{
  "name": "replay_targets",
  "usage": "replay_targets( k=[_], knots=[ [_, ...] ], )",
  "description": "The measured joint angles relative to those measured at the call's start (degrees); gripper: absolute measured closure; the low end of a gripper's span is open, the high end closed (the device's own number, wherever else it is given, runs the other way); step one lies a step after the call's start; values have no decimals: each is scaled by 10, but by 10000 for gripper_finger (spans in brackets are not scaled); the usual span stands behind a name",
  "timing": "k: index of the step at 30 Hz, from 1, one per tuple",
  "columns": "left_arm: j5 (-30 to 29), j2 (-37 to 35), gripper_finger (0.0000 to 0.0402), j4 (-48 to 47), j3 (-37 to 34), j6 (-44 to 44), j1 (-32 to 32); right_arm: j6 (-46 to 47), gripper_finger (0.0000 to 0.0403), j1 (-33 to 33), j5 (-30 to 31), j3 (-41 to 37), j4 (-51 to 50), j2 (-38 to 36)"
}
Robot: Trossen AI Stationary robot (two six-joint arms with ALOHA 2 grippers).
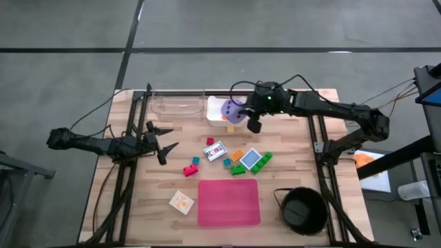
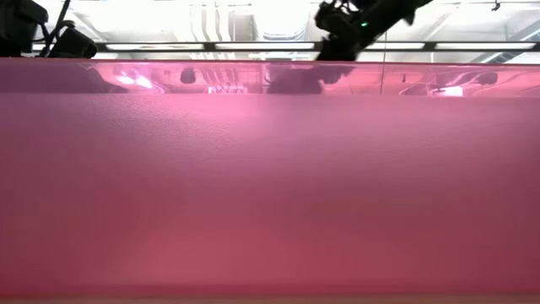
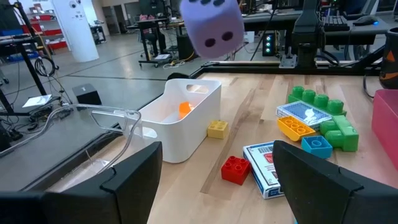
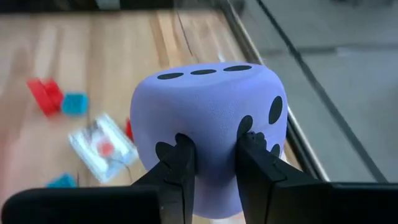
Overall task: Pick & Place Toys
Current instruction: Put the violet die into the transparent bin, then put the red two stud game piece into the white bin
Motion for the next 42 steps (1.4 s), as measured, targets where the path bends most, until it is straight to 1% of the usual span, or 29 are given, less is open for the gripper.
replay_targets(
  k=[4,7,9,12,16,18,21,25,27,29,35,38,40,42],
  knots=[
    [6,0,98,1,0,0,0,-14,323,0,-46,0,126,52],
    [9,0,98,2,0,0,0,-26,326,-4,-61,2,215,99],
    [9,0,98,2,0,0,0,-34,326,-9,-62,16,247,133],
    [9,0,98,3,0,0,0,-41,326,-17,-62,62,253,186],
    [9,0,98,4,0,0,0,-46,328,-24,-85,142,247,257],
    [9,0,98,4,0,0,0,-52,328,-27,-90,190,227,293],
    [9,0,98,4,0,0,0,-60,328,-34,-91,262,172,343],
    [9,0,98,4,0,0,0,-63,321,-44,-96,327,131,396],
    [9,0,98,4,0,0,0,-61,301,-48,-104,341,132,411],
    [9,0,98,3,0,0,0,-55,272,-50,-105,348,142,420],
    [13,0,98,2,0,0,0,-51,160,-55,-105,349,151,419],
    [14,0,98,2,0,0,0,-44,111,-56,-108,348,150,411],
    [14,0,98,2,0,1,0,-43,88,-55,-121,348,154,406],
    [14,0,98,2,0,2,0,-43,73,-55,-148,348,154,403]
  ],
)
